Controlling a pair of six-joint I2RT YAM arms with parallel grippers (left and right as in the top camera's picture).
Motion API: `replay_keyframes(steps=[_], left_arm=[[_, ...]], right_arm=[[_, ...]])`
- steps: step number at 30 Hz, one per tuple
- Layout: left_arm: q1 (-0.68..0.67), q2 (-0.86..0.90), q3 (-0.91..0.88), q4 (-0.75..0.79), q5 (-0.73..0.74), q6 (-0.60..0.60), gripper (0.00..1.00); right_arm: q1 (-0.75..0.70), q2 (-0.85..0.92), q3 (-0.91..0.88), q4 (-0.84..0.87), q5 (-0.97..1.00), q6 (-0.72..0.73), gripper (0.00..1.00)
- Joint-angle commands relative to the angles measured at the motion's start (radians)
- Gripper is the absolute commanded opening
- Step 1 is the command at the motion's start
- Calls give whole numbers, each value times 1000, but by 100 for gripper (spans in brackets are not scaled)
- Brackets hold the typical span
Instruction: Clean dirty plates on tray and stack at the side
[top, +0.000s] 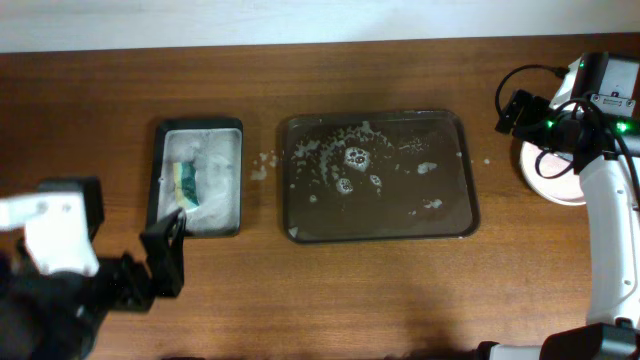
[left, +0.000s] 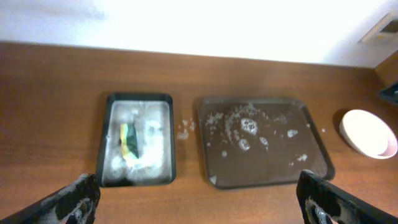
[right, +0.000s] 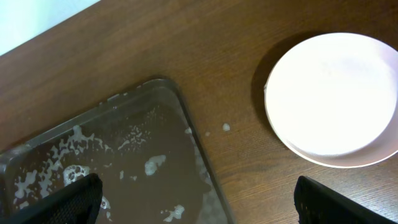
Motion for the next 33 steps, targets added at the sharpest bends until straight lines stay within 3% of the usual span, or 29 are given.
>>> replay_keyframes(steps=[1,5,6,11,16,24,33], left_arm=[[-1,-33,-12,18,0,120,99],[34,-101,-151,182,0,265,99],[49,-148,-248,306,3,304,99],[108,-374,-699,766,11,323,99],[140,-586,-1117,1092,10,324,99],[140,-811,-1499,1239,6,324,99],[140,-923,-1677,1305,-6,324,99]], right_arm=[[2,7,1,-1,9,0,98],[2,7,1,-1,9,0,98],[2,7,1,-1,9,0,99],[2,7,1,-1,9,0,98],[2,7,1,-1,9,0,98],[2,7,1,-1,9,0,98],[2,7,1,-1,9,0,98]])
